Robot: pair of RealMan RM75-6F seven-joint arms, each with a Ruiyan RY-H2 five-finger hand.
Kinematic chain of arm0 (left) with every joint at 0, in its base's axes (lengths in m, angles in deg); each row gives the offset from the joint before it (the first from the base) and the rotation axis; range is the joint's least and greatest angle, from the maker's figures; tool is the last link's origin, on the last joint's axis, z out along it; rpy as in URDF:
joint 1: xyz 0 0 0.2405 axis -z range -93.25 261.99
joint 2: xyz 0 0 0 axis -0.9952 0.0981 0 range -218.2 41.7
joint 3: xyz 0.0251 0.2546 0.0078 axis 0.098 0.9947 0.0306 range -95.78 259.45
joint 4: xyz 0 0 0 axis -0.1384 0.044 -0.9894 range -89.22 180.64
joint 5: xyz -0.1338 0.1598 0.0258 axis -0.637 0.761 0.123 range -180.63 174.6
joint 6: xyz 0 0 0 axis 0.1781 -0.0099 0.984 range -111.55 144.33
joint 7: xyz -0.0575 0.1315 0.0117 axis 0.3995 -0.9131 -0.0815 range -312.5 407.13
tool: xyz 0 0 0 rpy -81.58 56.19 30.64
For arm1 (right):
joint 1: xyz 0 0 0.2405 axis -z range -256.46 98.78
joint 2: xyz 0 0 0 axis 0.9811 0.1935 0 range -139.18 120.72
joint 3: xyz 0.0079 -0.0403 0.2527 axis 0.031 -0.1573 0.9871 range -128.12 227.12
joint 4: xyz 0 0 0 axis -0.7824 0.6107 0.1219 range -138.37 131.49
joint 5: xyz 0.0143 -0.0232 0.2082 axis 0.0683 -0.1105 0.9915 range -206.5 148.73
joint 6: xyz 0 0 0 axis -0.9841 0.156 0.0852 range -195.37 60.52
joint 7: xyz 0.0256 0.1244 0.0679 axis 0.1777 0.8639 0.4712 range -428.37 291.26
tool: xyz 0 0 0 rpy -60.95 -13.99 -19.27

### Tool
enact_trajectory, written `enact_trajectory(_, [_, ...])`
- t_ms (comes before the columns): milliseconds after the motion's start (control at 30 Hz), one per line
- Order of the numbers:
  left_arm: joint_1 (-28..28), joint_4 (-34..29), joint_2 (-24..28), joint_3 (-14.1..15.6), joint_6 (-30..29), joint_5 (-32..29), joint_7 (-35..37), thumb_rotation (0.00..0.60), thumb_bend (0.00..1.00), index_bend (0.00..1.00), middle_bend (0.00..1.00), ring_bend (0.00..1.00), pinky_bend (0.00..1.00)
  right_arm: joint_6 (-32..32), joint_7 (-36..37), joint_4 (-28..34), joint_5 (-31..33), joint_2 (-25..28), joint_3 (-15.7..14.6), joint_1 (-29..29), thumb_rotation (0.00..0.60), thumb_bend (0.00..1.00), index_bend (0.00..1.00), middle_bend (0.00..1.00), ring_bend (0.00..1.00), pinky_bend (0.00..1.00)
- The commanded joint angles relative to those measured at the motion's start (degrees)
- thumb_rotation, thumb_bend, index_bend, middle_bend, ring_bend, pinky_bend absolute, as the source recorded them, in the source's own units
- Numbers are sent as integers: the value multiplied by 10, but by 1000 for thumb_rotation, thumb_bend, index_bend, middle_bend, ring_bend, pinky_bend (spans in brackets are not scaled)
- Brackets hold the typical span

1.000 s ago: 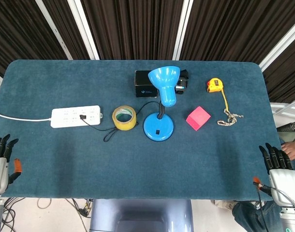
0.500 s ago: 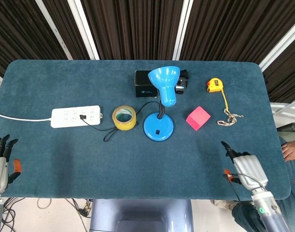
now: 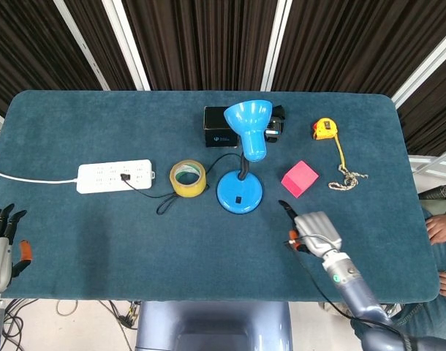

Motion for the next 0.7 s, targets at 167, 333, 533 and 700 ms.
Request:
enact_trajectory(167, [1, -1, 1, 0, 2, -2, 2, 600, 637, 145, 23, 0, 0, 3, -56, -21, 81, -69, 7, -57, 600, 644, 0, 612, 744, 740])
enact_trajectory(333, [1, -2, 2, 1, 3, -3, 3, 600, 637, 145, 23, 0, 0, -2, -79, -39, 119, -102, 10, -86, 600, 644, 0, 612, 744, 771])
enact_trajectory(533, [1, -3, 3, 1, 3, -3, 5, 600, 637, 144, 22, 0, 0, 0, -91, -73, 169, -139, 17, -120, 600, 644, 0, 612, 745, 809])
enact_trajectory(700, [1, -2, 3, 1, 3, -3, 7, 600, 637, 144, 22, 0, 0, 1, -97, -99, 204, -157, 17, -142, 600, 644, 0, 612, 745, 836])
